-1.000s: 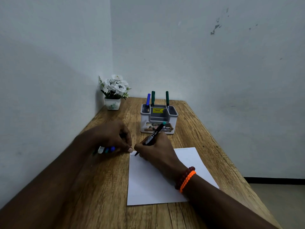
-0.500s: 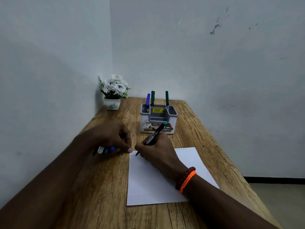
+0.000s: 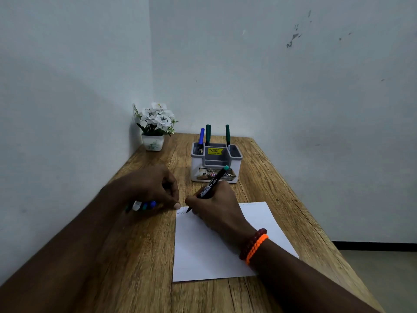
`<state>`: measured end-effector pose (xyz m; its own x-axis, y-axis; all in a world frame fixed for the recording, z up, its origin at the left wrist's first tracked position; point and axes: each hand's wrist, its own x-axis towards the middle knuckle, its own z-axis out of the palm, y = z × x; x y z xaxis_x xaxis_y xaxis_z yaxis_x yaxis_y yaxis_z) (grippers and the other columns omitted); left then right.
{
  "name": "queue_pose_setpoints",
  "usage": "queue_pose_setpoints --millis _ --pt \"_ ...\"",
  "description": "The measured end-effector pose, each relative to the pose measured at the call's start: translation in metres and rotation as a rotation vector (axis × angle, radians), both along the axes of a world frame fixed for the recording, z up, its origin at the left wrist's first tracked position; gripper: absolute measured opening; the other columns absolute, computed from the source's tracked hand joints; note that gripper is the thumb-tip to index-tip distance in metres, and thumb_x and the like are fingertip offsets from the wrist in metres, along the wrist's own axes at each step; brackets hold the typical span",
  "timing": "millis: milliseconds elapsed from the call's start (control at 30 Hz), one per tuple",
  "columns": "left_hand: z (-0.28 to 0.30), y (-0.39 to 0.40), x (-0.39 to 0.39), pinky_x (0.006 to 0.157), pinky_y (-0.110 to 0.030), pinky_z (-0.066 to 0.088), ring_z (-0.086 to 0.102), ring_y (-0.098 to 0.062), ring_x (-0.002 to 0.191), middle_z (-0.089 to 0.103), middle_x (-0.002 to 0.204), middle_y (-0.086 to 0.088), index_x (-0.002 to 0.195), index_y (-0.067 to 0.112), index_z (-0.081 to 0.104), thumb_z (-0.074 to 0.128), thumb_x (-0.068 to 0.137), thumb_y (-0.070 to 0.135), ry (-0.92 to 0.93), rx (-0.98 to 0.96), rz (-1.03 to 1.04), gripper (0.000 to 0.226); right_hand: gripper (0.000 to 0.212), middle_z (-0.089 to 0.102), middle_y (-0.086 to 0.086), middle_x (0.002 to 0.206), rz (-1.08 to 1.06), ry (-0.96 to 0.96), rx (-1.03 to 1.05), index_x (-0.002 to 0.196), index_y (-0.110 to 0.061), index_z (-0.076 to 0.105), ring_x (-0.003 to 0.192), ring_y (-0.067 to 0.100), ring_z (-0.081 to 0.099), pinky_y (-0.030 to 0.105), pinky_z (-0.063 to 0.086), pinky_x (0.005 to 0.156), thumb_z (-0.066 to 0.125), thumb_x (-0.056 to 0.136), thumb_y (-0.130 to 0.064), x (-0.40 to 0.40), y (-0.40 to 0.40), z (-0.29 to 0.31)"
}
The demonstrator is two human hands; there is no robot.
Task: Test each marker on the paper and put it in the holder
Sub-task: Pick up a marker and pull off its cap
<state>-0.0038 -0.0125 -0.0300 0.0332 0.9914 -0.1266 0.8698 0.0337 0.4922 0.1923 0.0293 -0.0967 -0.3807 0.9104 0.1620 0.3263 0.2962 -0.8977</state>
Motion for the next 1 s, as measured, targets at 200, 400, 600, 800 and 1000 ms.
queue_pose_setpoints --millis 200,400,600,800,1000 --pt "-0.001 0.0 0.0 0.081 -0.03 0.06 0.073 -0.009 0.084 0.077 0.084 0.009 0.086 0.02 0.079 0.088 0.075 0.029 0.002 0.004 -0.003 0.017 0.044 0.075 0.01 0.096 -0.01 -0.002 0.016 0.109 -0.012 0.062 0.084 0.03 0.076 0.04 0.065 0.067 0.085 0.078 -0.036 0.0 0.001 -0.001" --pt "-0.002 0.001 -0.002 0.084 -0.034 0.06 0.073 -0.007 0.083 0.077 0.082 0.011 0.084 0.023 0.079 0.089 0.073 0.029 -0.009 0.02 -0.018 0.016 0.036 0.076 0.009 0.089 -0.02 -0.016 0.032 0.101 -0.008 0.069 0.077 0.026 0.075 0.032 0.061 0.06 0.083 0.081 -0.034 0.002 0.0 0.001" --pt "-0.002 0.002 -0.001 0.078 -0.029 0.057 0.071 -0.008 0.085 0.076 0.087 0.009 0.085 0.03 0.078 0.089 0.074 0.031 0.017 0.029 -0.035 0.016 0.034 0.076 0.01 0.088 -0.028 0.002 0.032 0.1 -0.009 0.067 0.074 0.024 0.074 0.033 0.06 0.06 0.084 0.081 -0.032 0.003 -0.001 0.003" --pt "-0.003 0.002 -0.001 0.084 -0.036 0.059 0.07 -0.01 0.089 0.075 0.091 0.009 0.085 0.033 0.077 0.089 0.074 0.032 0.03 0.029 -0.04 0.016 0.04 0.076 0.008 0.09 -0.035 -0.024 0.037 0.104 -0.01 0.067 0.079 0.026 0.076 0.04 0.066 0.065 0.083 0.08 -0.037 0.004 -0.002 0.003" --pt "-0.001 0.0 0.002 0.089 -0.039 0.059 0.069 -0.01 0.092 0.075 0.093 0.009 0.084 0.037 0.075 0.087 0.076 0.031 0.055 0.025 -0.062 0.016 0.032 0.075 0.01 0.092 -0.032 0.0 0.037 0.103 -0.01 0.066 0.083 0.026 0.076 0.04 0.066 0.069 0.083 0.085 -0.029 0.006 -0.006 0.009"
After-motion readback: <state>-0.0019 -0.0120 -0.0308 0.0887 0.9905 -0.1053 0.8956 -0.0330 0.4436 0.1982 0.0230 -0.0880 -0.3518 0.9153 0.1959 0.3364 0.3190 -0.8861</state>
